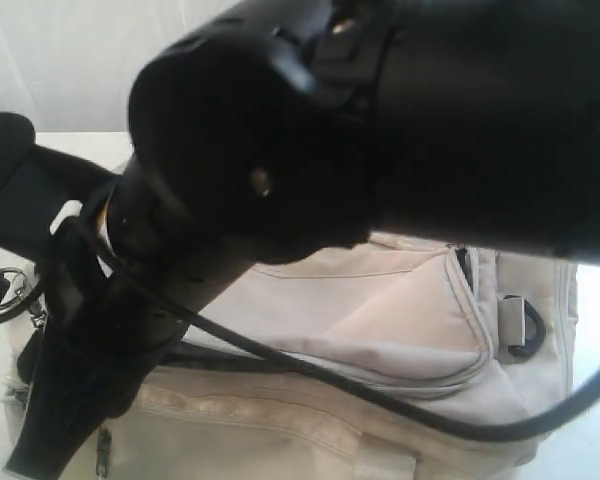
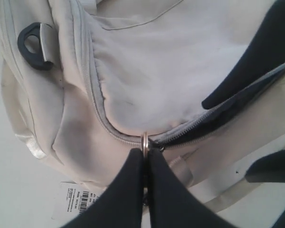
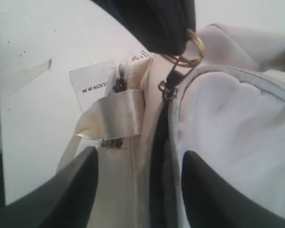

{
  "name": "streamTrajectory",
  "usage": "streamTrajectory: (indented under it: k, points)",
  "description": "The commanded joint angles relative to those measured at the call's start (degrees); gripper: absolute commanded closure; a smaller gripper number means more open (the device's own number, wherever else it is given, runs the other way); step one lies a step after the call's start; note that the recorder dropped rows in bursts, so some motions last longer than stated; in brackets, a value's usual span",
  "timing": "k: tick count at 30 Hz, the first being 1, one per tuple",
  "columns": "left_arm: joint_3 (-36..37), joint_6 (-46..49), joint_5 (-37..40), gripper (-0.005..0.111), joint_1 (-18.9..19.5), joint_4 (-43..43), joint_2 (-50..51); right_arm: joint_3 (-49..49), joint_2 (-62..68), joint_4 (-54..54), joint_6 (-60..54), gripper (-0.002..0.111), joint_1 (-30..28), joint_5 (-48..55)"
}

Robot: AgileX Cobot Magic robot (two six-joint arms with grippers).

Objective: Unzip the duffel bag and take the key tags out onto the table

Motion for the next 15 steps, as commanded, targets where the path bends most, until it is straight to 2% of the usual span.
streamTrajectory:
  k: [1, 4, 7, 14, 15]
  points:
    - [0.28, 0.31, -0.29, 0.107, 0.12, -0.3, -1.15, -0.36, 2.52, -2.87, 0.5, 0.058, 0.23, -1.29]
    - [0.28, 0.31, -0.29, 0.107, 0.12, -0.3, -1.18, -0.36, 3.65, -2.87, 0.5, 0.061, 0.23, -1.61]
    - [0.28, 0.31, -0.29, 0.107, 0.12, -0.22, -1.4, -0.22, 4.24, -2.87, 0.5, 0.07, 0.23, -1.94]
    - [0.28, 0.31, -0.29, 0.107, 0.12, -0.22, -1.4, -0.12, 4.94, -2.87, 1.07, 0.101, 0.23, -2.08]
    - [0.28, 0.31, -0.43, 0.107, 0.12, -0.22, -1.4, -0.12, 5.1, -2.87, 1.68, 0.108, 0.23, -1.85]
